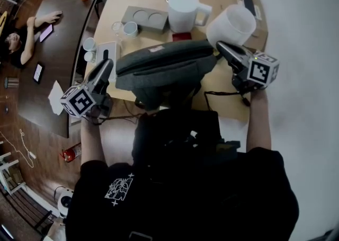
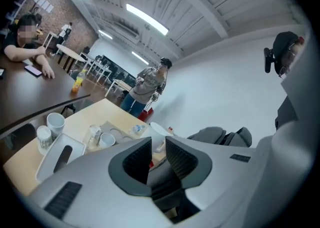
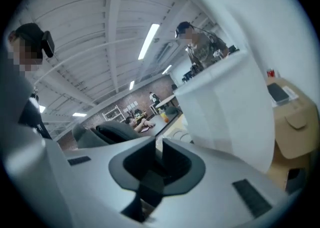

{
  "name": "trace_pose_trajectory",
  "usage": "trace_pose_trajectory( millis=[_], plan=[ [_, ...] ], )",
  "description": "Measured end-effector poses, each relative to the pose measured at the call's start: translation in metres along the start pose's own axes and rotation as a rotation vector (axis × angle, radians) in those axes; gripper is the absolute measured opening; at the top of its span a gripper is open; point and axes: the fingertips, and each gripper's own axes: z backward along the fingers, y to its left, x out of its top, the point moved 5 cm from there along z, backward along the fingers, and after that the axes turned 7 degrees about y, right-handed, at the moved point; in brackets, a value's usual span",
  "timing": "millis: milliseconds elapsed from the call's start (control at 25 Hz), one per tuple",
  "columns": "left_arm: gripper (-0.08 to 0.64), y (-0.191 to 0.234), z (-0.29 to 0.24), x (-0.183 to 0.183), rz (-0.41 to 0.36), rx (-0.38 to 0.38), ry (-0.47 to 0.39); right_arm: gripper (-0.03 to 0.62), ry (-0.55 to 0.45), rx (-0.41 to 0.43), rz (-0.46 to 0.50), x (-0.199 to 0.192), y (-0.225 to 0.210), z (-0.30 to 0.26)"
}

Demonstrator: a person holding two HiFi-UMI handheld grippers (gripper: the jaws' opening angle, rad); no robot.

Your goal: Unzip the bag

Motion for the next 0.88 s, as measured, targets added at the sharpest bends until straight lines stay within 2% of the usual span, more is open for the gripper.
trace_pose_trajectory(
  millis=[120, 400, 560, 680, 880],
  plan=[
    [0.087, -0.02, 0.001, 0.021, -0.048, -0.025, -0.038, 0.061, -0.082, 0.018, 0.049, 0.021, 0.02, 0.004],
    [0.086, -0.079, 0.002, 0.063, -0.275, -0.01, -0.131, 0.061, -0.189, 0.013, 0.27, 0.069, 0.084, 0.003],
    [0.087, -0.112, -0.008, 0.07, -0.378, -0.036, -0.144, 0.054, -0.225, 0.052, 0.344, 0.084, 0.114, -0.003],
    [0.087, -0.127, -0.016, 0.073, -0.421, -0.047, -0.146, 0.036, -0.225, 0.067, 0.392, 0.09, 0.131, -0.01],
    [0.087, -0.137, -0.027, 0.073, -0.444, -0.057, -0.148, 0.021, -0.194, 0.088, 0.448, 0.088, 0.147, -0.019]
  ],
)
